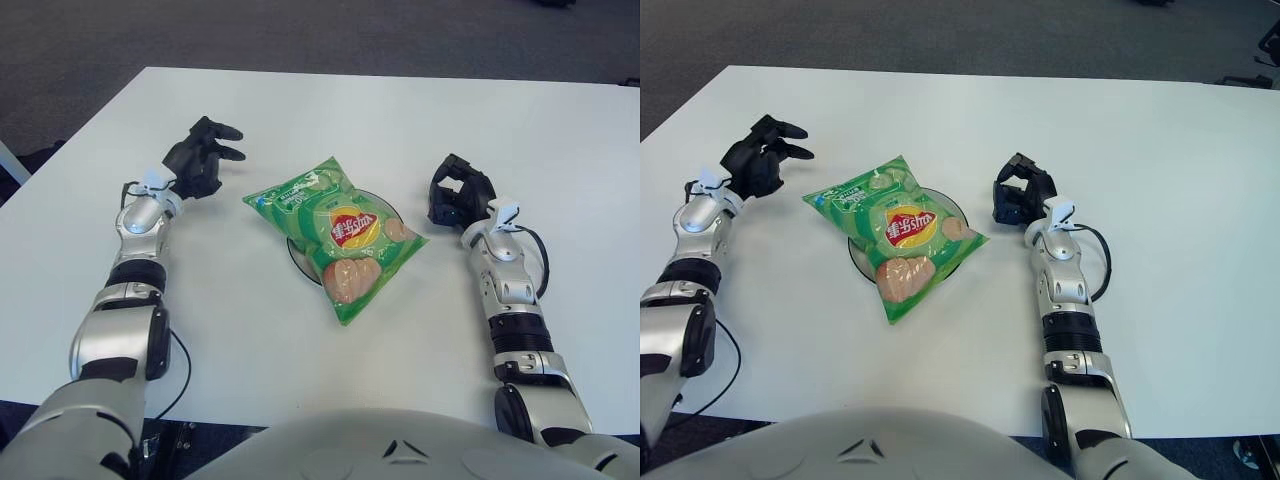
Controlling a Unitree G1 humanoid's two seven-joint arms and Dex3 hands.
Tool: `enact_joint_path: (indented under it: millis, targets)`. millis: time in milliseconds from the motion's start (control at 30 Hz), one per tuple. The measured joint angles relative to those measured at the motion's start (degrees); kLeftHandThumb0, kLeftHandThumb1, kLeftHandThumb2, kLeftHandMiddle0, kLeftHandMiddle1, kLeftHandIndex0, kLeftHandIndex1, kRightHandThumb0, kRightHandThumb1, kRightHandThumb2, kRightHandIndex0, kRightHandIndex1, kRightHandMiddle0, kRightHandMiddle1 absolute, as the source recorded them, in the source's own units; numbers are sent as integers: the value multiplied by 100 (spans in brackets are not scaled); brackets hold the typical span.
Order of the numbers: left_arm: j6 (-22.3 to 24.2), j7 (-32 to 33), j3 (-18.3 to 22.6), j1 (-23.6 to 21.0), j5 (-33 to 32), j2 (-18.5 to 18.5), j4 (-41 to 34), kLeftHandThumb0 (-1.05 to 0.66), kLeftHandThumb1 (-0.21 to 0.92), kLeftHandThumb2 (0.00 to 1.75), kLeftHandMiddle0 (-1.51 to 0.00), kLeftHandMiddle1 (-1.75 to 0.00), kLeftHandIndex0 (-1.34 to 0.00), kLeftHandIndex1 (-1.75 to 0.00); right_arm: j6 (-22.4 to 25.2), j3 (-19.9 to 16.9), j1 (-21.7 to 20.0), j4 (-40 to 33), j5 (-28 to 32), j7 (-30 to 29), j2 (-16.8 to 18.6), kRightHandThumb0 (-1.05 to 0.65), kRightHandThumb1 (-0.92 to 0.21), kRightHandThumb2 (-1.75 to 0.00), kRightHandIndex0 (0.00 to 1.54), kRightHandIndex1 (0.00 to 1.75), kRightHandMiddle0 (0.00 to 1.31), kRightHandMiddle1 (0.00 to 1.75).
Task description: Put the snack into the plate.
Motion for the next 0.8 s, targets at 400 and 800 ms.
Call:
enact_joint_path:
  millis: [400, 800]
  targets:
    - [874, 523, 126, 1075, -384, -763, -1948, -55, 58, 115, -137, -175, -121, -175, 2, 11, -10, 7, 0, 3, -9, -49, -30, -134, 125, 175, 63, 175]
    - [1780, 980, 146, 1566, -586, -1128, -3028, -43, 30, 142, -140, -175, -123, -175, 21, 12, 18, 0, -6, -14, -20, -49, -30, -134, 125, 175, 63, 175]
